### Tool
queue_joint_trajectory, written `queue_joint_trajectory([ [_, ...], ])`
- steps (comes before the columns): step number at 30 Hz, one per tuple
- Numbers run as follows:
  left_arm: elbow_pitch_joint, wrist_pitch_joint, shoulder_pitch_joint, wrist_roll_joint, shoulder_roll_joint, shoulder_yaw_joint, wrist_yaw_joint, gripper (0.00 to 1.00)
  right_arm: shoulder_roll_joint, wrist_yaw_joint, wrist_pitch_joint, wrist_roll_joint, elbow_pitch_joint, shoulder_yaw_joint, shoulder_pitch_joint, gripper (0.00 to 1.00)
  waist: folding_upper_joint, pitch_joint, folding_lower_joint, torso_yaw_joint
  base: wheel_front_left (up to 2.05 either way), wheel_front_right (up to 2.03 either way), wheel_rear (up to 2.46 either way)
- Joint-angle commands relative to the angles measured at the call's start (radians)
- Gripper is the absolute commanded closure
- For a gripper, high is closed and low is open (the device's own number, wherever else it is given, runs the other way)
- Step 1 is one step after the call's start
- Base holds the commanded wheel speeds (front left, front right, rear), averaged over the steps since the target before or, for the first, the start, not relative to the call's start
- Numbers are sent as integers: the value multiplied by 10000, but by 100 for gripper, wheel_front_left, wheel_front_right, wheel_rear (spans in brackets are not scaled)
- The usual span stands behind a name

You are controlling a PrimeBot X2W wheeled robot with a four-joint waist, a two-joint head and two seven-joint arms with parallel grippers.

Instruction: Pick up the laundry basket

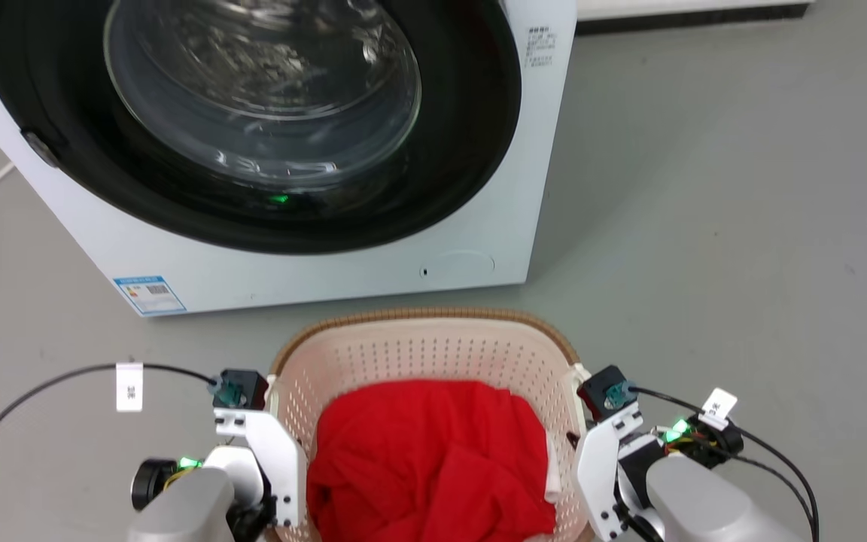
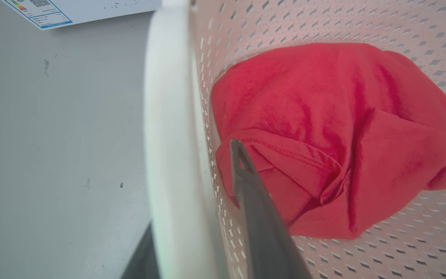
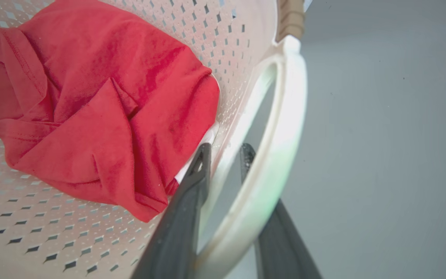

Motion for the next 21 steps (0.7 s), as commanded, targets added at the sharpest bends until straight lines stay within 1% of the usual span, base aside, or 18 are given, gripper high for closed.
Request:
queue_joint_trajectory([
  [1, 11, 51, 220, -66, 96, -93, -42, 100, -62, 27, -3, 54, 32, 92, 134, 100, -1, -267, 2, 45, 0, 0, 0],
  [5, 48, 46, 547, -346, 70, -279, -42, 100, -70, 25, 88, 239, 74, 274, 406, 100, -1, -647, 2, 51, 0, 0, 0],
  [21, 156, -84, 1029, -1114, 72, -814, -42, 100, -101, 15, 172, 793, 157, 802, 907, 100, -1, -1054, 2, 34, 0, 0, 0],
])
